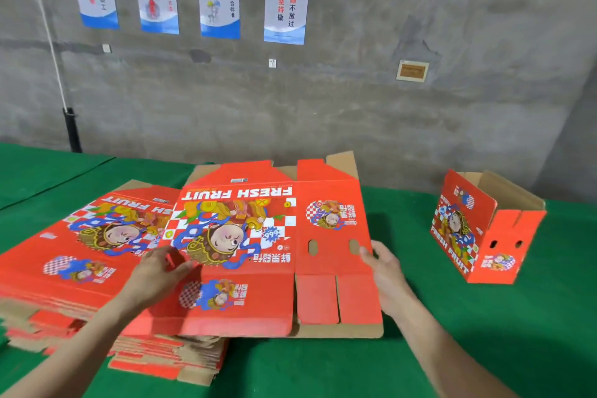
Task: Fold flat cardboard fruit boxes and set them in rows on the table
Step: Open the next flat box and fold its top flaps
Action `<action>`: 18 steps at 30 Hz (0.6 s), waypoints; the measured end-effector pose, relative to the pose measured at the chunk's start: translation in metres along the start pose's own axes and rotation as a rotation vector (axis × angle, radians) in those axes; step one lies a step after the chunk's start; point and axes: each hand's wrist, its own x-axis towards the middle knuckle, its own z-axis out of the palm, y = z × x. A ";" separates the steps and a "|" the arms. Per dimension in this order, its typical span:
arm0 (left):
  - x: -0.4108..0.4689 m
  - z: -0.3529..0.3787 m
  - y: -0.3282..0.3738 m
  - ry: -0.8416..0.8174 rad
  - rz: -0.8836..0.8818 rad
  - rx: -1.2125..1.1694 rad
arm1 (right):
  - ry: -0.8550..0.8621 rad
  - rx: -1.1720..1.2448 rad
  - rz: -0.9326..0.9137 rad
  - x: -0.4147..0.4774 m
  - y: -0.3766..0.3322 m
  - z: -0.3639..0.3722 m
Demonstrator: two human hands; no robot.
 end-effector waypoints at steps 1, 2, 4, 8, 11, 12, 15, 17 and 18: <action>-0.001 0.000 0.008 0.035 0.019 -0.101 | -0.011 0.037 -0.019 -0.006 -0.006 -0.017; 0.000 0.001 0.016 0.059 0.025 -0.203 | -0.015 0.071 -0.029 -0.012 -0.011 -0.033; 0.005 0.003 0.040 0.054 0.010 -0.456 | -0.021 0.131 -0.032 -0.025 -0.014 -0.062; 0.015 0.018 0.089 0.105 -0.032 -0.743 | -0.098 0.342 0.028 -0.053 -0.018 -0.118; 0.006 0.039 0.119 0.029 0.036 -0.730 | -0.075 0.358 0.064 -0.068 -0.034 -0.151; 0.000 0.047 0.130 0.000 0.084 -0.689 | -0.048 0.327 0.049 -0.073 -0.042 -0.159; -0.024 0.063 0.174 0.036 0.382 -0.486 | 0.055 0.228 -0.092 -0.086 -0.057 -0.164; -0.052 0.068 0.212 -0.071 0.550 -0.540 | 0.118 0.097 -0.231 -0.095 -0.057 -0.146; -0.070 0.069 0.233 -0.204 0.558 -0.616 | 0.160 0.006 -0.304 -0.101 -0.055 -0.133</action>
